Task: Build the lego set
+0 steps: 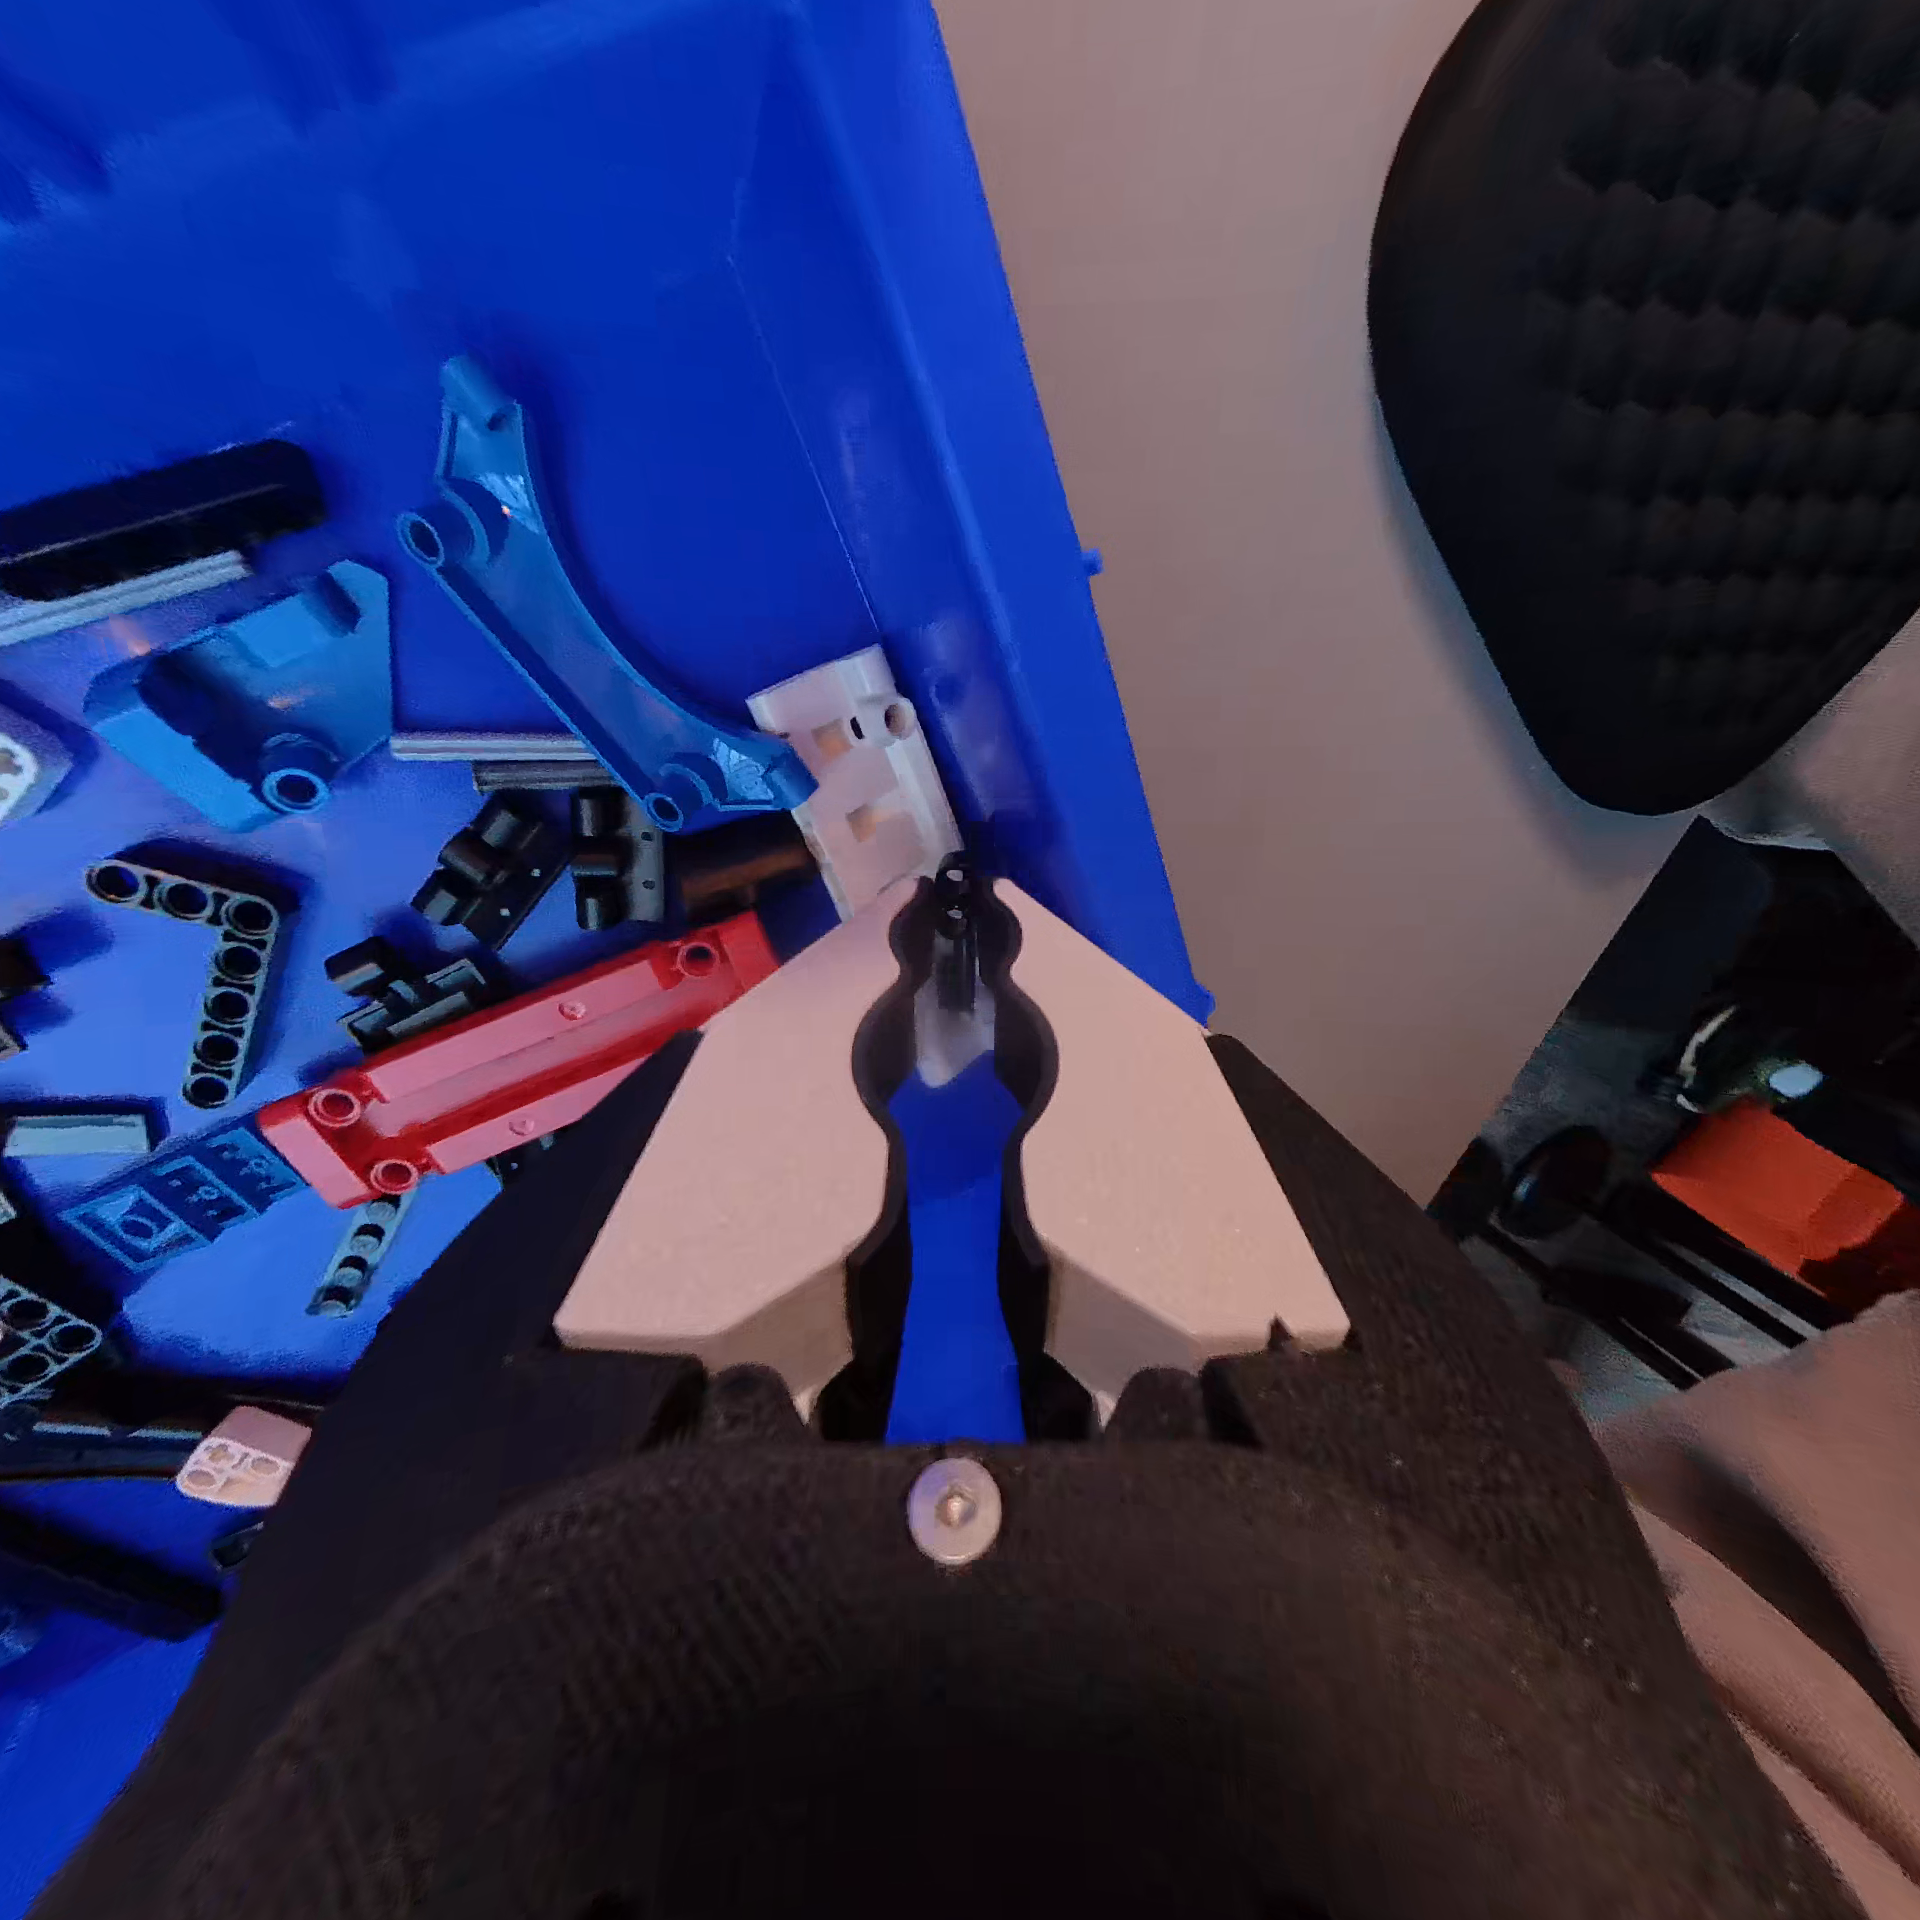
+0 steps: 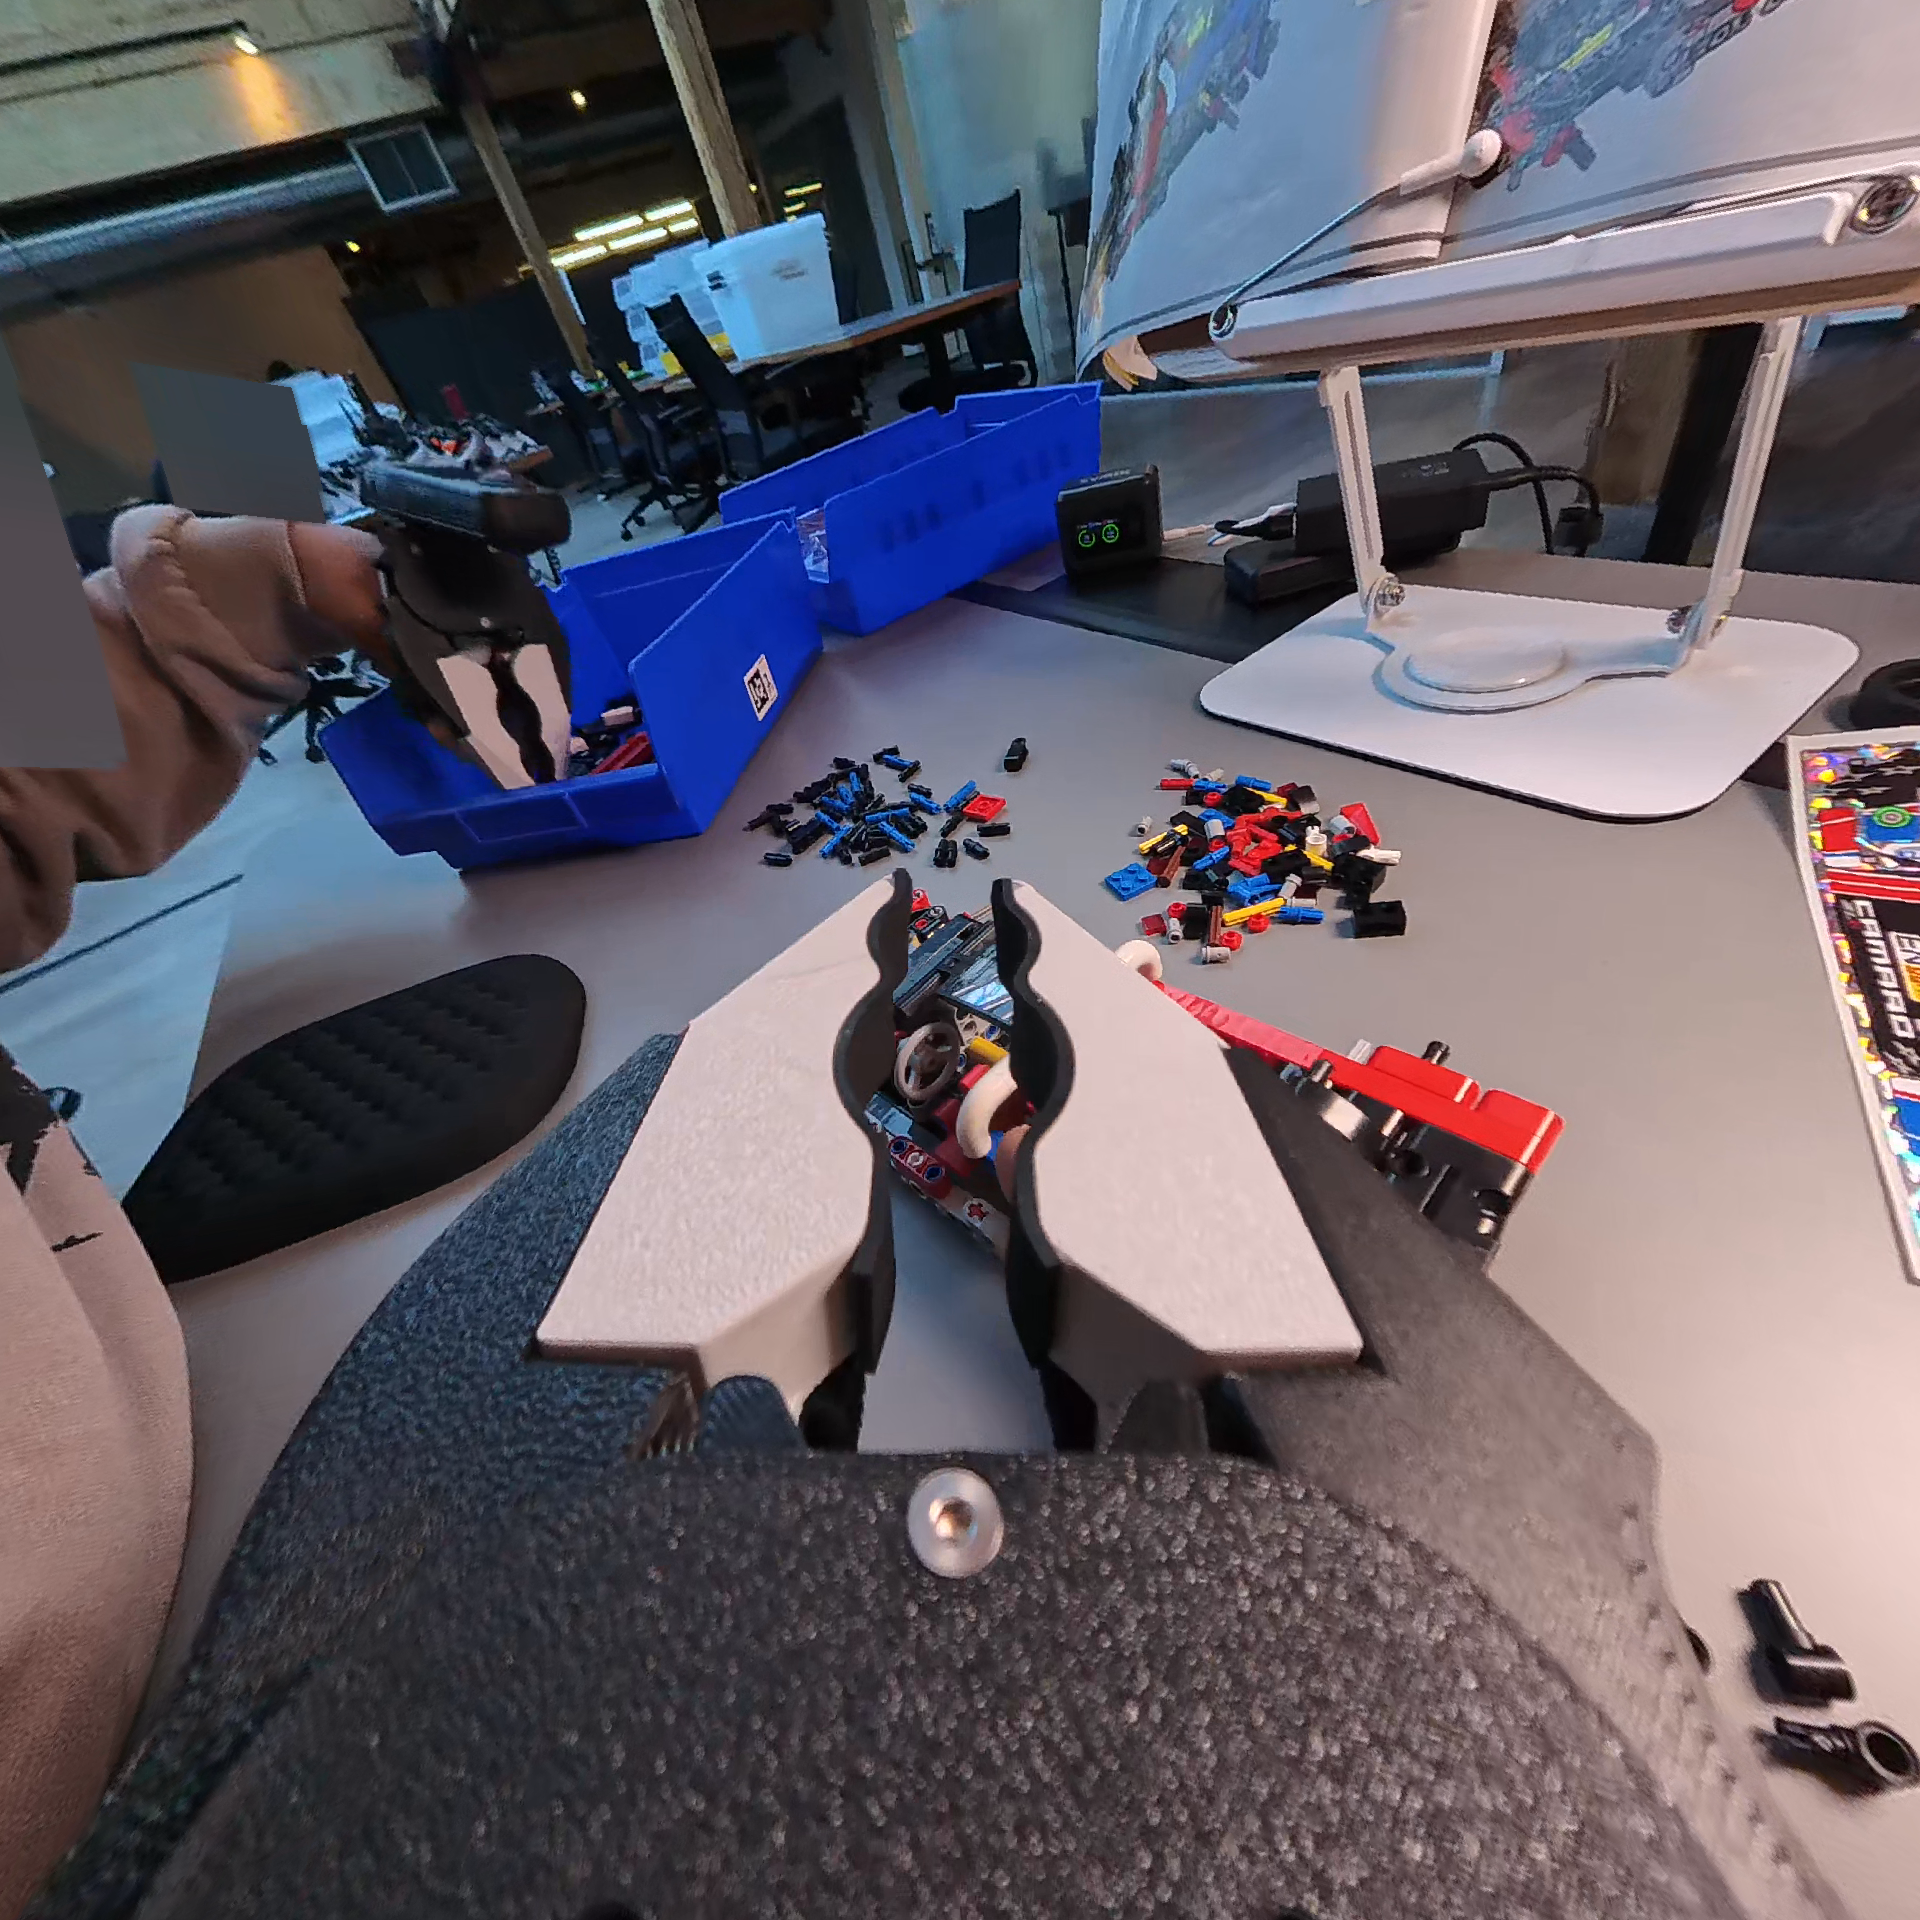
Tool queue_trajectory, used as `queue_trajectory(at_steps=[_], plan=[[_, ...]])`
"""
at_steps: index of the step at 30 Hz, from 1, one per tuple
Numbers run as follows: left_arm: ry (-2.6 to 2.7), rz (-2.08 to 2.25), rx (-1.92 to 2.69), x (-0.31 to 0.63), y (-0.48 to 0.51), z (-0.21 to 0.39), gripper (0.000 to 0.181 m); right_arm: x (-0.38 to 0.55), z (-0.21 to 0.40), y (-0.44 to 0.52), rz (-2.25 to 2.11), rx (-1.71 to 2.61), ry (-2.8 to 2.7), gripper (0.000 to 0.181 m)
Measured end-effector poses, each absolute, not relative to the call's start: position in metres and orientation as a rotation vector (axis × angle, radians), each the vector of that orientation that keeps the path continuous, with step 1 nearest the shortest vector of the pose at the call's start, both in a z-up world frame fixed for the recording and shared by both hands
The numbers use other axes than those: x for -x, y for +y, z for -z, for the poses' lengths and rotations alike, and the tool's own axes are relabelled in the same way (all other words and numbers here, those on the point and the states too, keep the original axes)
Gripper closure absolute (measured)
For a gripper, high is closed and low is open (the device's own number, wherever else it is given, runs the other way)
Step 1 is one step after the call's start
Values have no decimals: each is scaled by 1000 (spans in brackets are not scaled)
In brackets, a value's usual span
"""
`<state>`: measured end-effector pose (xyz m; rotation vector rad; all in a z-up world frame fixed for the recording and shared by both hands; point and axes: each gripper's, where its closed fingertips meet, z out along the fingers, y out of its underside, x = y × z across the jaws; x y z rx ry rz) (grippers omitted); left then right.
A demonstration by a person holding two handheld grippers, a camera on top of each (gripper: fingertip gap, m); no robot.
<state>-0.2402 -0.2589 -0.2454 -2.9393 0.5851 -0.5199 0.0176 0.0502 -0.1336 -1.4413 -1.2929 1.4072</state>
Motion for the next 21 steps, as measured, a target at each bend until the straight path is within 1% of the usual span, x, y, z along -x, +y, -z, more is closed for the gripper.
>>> queue_trajectory(at_steps=[6,13,18,21], plan=[[542,611,2961,242,-256,252,175,-20,135,56,-1393,1461,-1270,168],[323,104,3004,317,-242,249,175,-18,138,59,-1395,1476,-1266,169],[322,74,2926,318,-237,228,176,-20,136,61,-1396,1470,-1263,169],[319,130,2917,311,-237,222,176,-23,135,61,-1399,1461,-1257,169]])
